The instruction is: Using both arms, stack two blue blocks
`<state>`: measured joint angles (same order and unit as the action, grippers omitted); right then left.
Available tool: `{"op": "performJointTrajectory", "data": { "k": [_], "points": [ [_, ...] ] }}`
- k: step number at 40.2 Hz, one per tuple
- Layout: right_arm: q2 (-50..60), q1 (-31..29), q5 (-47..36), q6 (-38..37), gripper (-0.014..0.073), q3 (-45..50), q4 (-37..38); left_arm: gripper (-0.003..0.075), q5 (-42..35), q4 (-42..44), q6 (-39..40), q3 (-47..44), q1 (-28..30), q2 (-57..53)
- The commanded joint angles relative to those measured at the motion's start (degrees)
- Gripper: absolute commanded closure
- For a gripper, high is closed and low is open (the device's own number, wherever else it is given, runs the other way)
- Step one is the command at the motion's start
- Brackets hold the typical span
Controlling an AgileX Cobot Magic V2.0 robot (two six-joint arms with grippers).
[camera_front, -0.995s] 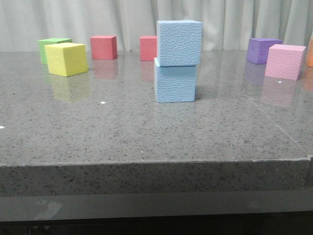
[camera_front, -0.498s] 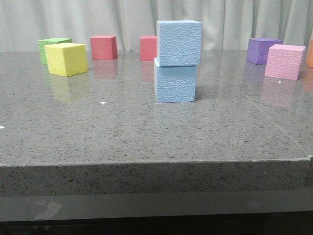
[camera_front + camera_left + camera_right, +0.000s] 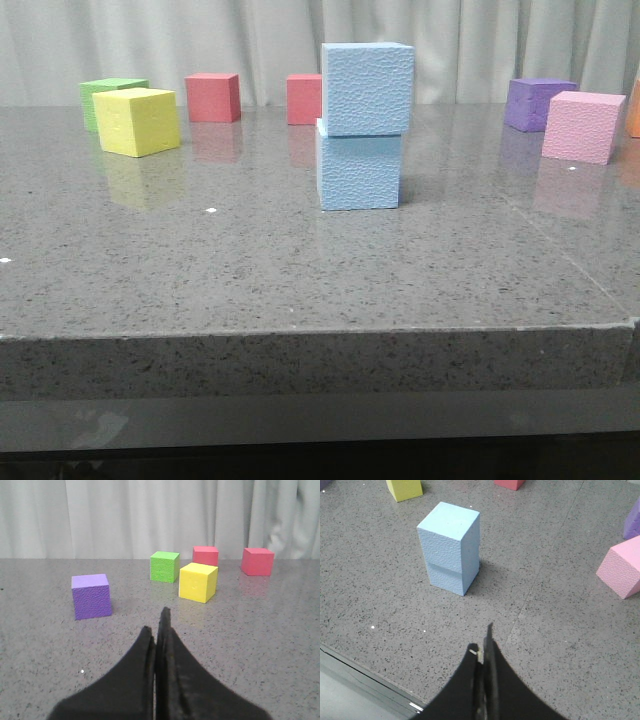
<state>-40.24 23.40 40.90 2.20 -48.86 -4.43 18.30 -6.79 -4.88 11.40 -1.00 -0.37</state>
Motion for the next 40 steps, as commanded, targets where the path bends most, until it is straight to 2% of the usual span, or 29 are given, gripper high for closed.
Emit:
{"op": "performJointTrajectory", "data": {
  "k": [1,15,17,40],
  "points": [
    [0.2,-0.3,-3.7,0.4,0.0662,-1.4,0.3,0.0739,-7.9,4.5,7.4,-1.7,0.0,-1.1],
    [0.2,-0.3,-3.8,0.4,0.0662,-1.4,0.3,0.0739,-22.0,6.8,9.5,-11.9,0.0,-1.1],
    [0.2,-0.3,-3.7,0.4,0.0662,-1.4,0.3,0.0739,-19.6,6.8,9.5,-11.8,0.0,-1.1],
    [0.2,-0.3,-3.8,0.4,0.0662,-1.4,0.3,0.0739,-19.2,6.4,9.5,-11.8,0.0,-0.9]
  ]
}}
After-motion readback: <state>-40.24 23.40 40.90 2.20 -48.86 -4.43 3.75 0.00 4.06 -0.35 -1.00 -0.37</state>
